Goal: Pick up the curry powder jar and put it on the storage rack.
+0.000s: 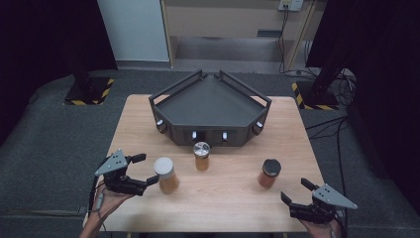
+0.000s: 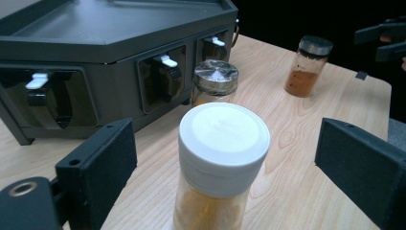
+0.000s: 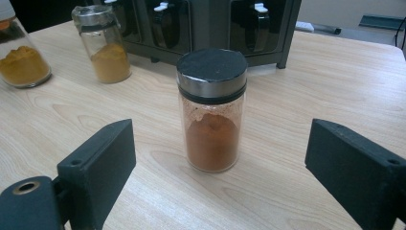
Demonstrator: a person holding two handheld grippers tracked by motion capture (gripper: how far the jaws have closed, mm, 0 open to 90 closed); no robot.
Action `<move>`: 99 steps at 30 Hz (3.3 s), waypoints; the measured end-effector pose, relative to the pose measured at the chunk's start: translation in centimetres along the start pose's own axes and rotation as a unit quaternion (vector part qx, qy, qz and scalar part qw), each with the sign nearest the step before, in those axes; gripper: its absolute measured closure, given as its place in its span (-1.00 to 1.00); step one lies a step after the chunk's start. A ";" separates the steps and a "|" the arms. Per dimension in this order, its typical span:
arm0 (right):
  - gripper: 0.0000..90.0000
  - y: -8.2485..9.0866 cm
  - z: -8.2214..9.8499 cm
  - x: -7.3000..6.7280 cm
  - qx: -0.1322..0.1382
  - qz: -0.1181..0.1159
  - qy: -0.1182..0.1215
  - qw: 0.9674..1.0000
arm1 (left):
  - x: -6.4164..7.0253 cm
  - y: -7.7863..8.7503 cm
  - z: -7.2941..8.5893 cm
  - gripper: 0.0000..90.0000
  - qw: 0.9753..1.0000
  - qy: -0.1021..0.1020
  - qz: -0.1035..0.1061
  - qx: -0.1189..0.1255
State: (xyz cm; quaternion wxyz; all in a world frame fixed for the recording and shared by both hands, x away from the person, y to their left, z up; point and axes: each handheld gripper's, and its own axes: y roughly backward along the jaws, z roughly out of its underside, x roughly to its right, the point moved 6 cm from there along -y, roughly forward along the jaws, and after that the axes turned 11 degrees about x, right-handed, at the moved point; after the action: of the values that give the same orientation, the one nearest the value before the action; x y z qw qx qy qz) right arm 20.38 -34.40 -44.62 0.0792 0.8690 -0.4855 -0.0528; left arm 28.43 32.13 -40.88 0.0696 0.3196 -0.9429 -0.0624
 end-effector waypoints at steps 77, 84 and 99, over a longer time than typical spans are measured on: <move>-0.77 -0.1 0.1 0.1 0.001 -0.004 0.000 1.000 | -1.0 -6.3 -5.2 -0.29 0.999 -0.021 0.026 0.005; -0.77 -0.1 0.1 0.1 0.002 -0.004 -0.001 1.000 | -1.2 -6.9 -7.2 -0.29 1.000 -0.019 0.016 0.001; -0.77 -0.2 0.1 0.1 0.001 -0.006 -0.004 1.000 | -2.3 -8.4 -12.2 -0.29 1.000 -0.013 -0.016 0.009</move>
State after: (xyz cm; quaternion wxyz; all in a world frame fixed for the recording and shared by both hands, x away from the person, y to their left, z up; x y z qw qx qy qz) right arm 20.56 -34.44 -44.76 0.0760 0.8720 -0.4803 -0.0560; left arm 37.33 26.08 -30.47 0.0532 0.3345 -0.9390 -0.0594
